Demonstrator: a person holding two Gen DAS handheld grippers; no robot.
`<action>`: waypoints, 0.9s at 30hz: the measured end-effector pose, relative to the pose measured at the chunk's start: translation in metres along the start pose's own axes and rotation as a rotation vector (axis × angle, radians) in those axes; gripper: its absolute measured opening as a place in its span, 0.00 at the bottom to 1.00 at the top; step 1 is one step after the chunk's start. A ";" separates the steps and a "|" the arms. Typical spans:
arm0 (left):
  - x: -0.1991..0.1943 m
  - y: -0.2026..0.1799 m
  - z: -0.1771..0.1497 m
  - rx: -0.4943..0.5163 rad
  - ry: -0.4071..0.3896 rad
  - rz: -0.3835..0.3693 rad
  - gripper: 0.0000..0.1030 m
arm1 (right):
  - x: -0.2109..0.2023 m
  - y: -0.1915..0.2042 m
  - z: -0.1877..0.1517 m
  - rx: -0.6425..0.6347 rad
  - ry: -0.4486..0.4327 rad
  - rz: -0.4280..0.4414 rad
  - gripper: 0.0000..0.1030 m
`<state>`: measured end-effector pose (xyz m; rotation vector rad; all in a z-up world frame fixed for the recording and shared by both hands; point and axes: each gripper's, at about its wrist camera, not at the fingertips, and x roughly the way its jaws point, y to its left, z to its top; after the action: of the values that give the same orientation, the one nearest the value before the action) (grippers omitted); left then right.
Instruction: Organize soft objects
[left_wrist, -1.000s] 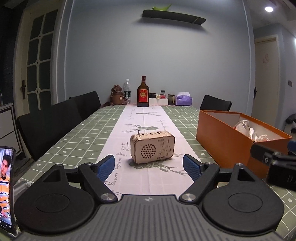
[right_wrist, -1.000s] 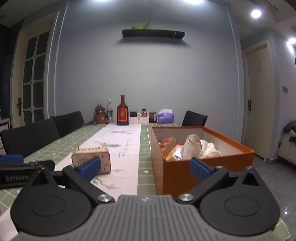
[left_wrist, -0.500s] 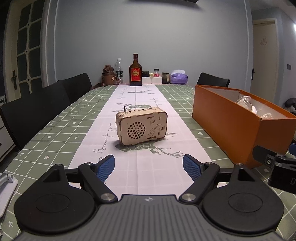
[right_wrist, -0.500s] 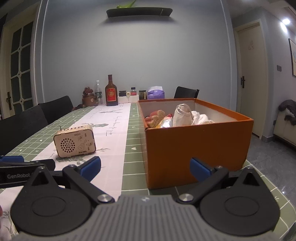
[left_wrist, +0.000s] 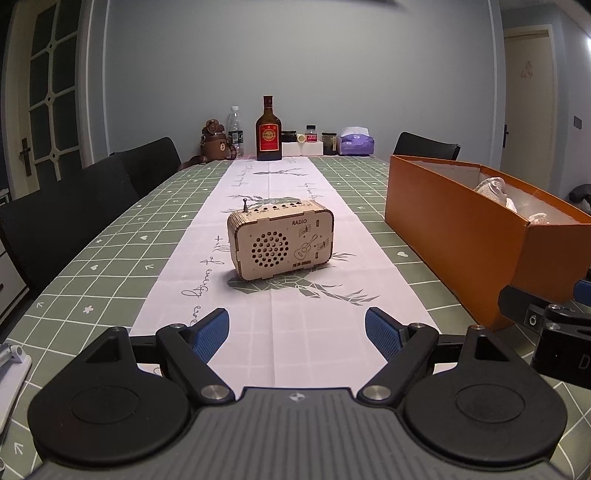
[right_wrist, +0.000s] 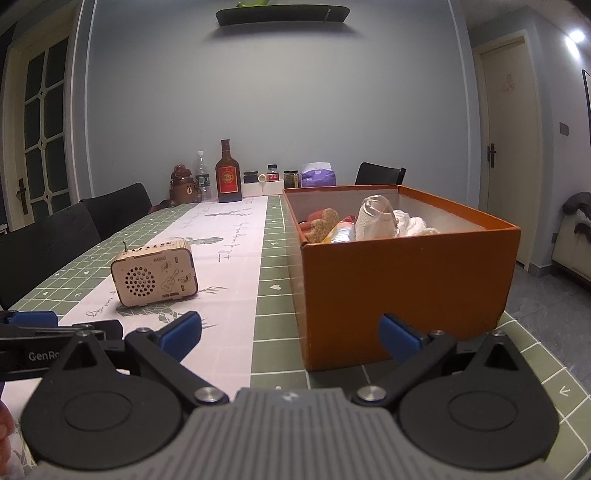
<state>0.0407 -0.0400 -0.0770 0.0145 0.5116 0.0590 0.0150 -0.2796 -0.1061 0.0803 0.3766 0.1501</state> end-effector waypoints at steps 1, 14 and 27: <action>0.000 0.000 0.000 0.000 -0.001 0.000 0.95 | 0.000 0.000 0.000 -0.001 -0.001 0.001 0.97; -0.008 0.004 0.002 -0.012 -0.010 0.000 0.95 | -0.009 0.005 0.000 -0.014 -0.016 0.011 0.97; -0.013 0.007 0.002 -0.013 -0.016 0.013 0.95 | -0.016 0.009 0.001 -0.021 -0.023 0.028 0.97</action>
<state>0.0301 -0.0336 -0.0694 0.0050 0.4951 0.0747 -0.0003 -0.2737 -0.0981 0.0666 0.3508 0.1804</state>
